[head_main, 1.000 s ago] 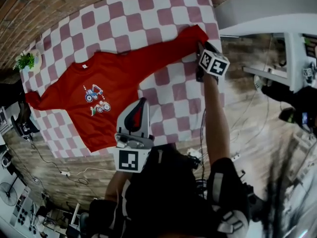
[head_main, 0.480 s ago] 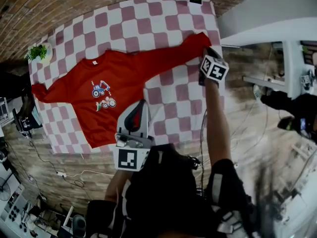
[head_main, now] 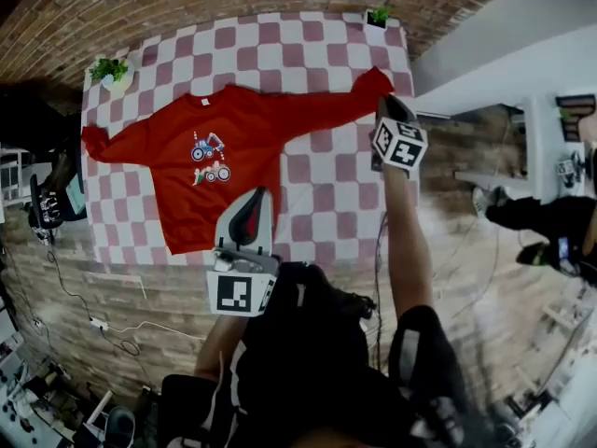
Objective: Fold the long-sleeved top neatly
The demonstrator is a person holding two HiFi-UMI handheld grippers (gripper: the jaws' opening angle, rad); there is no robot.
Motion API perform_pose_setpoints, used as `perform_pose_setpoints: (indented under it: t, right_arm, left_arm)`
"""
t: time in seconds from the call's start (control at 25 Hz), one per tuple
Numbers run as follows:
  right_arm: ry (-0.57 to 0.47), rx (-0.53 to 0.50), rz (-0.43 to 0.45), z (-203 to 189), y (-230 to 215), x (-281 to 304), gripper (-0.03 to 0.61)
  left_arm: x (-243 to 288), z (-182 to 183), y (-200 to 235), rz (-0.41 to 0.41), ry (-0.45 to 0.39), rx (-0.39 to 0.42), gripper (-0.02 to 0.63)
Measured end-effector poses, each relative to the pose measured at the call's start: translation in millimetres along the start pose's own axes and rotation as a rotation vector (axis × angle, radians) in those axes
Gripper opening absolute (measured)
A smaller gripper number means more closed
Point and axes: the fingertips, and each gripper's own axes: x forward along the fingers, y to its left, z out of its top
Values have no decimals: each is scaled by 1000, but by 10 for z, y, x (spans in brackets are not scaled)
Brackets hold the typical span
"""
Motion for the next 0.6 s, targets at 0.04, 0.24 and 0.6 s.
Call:
perform_pose_setpoints:
  t: [0.04, 0.24, 0.6]
  right_arm:
    - [-15, -11, 12, 51, 89, -111, 31]
    - [-66, -63, 79, 208, 540, -527, 29]
    - [-108, -126, 197, 326, 1369, -1057, 29]
  left_arm:
    - [-125, 25, -25, 6, -5, 6, 6]
    - [-751, 83, -126, 60, -38, 13, 6]
    - [-1761, 159, 50, 201, -56, 18, 6]
